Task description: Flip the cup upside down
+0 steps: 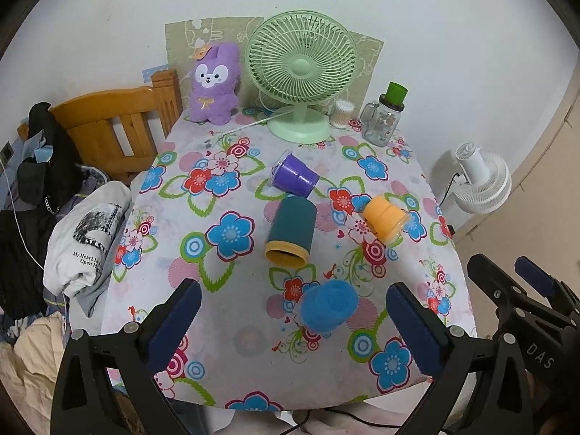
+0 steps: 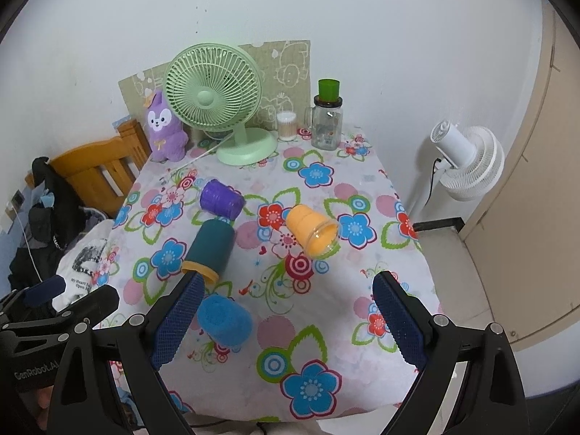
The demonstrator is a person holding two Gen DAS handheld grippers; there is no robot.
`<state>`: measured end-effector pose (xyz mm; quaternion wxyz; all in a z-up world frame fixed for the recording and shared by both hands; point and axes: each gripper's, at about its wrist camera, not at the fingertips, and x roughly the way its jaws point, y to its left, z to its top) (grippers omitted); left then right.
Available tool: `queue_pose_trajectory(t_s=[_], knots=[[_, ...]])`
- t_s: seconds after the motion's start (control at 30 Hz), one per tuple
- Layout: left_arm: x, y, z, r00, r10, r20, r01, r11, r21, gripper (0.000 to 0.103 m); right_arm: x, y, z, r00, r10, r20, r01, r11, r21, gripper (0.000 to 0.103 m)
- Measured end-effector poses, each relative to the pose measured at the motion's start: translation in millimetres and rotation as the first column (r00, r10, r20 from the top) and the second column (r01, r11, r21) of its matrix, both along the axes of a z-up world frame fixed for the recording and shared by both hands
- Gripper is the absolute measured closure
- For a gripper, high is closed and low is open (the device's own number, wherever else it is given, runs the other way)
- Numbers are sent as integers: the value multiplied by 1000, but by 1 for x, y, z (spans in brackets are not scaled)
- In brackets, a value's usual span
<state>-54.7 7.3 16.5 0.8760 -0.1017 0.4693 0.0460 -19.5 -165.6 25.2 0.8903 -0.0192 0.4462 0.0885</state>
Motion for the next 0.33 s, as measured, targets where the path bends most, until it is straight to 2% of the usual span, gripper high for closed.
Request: queue_pose_trajectory(t_s=[0.33], knots=[[4, 0, -2, 1000, -15, -6, 15, 1000, 4, 0, 3, 2, -1, 1000, 8, -2, -8, 1000, -3, 8]])
